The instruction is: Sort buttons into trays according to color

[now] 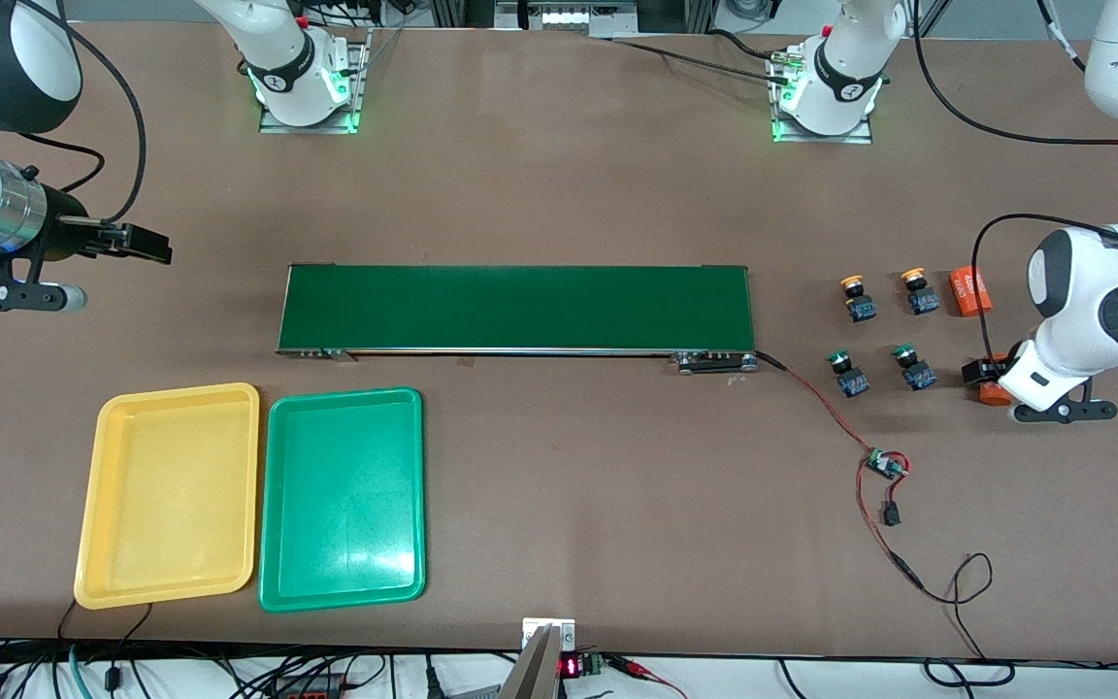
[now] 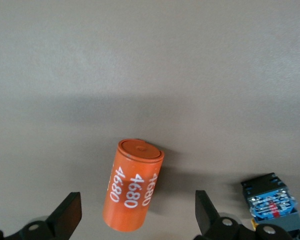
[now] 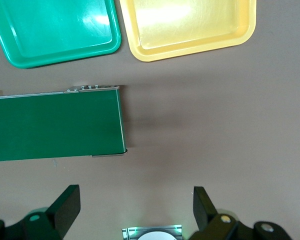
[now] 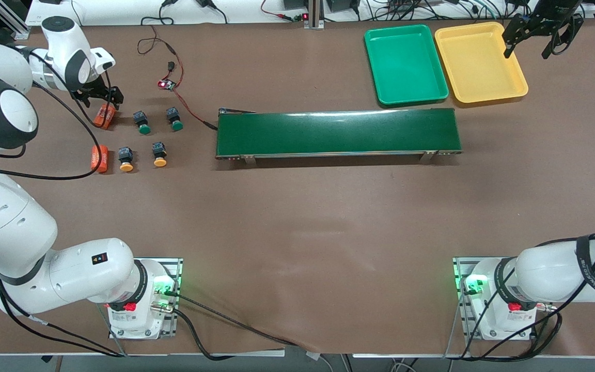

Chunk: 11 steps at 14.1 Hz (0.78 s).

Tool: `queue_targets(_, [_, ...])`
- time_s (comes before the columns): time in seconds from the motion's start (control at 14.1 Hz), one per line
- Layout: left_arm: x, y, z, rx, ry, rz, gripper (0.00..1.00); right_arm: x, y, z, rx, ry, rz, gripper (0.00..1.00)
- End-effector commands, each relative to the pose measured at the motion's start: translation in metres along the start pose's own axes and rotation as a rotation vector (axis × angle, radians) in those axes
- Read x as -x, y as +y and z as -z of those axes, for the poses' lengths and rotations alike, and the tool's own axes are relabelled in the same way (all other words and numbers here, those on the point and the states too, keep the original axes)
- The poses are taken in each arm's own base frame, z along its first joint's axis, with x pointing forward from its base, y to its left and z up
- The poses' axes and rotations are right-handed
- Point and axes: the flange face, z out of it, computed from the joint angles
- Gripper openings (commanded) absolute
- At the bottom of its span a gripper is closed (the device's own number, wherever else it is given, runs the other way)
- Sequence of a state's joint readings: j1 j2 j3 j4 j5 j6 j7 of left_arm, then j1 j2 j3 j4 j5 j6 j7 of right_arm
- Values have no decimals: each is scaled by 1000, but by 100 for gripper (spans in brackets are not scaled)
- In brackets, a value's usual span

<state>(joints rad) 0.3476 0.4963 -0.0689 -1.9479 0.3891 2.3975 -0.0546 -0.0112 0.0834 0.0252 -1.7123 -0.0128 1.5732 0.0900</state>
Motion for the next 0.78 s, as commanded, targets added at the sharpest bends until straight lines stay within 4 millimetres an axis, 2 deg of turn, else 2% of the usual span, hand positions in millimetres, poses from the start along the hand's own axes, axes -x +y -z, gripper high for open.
queue_targets(0.0, [9,-1,-12,16,-11,-20,100,-1,2,5,-19,-6,-2,100])
queue_targets(0.35, [13,-2,-33,35,-38,-236,100,-1,7,5,-29,-6,-12,100])
queue_targets(0.71, [2,-7,-34,22,-22,-404,100,-2,11,4,-46,-8,-15,100])
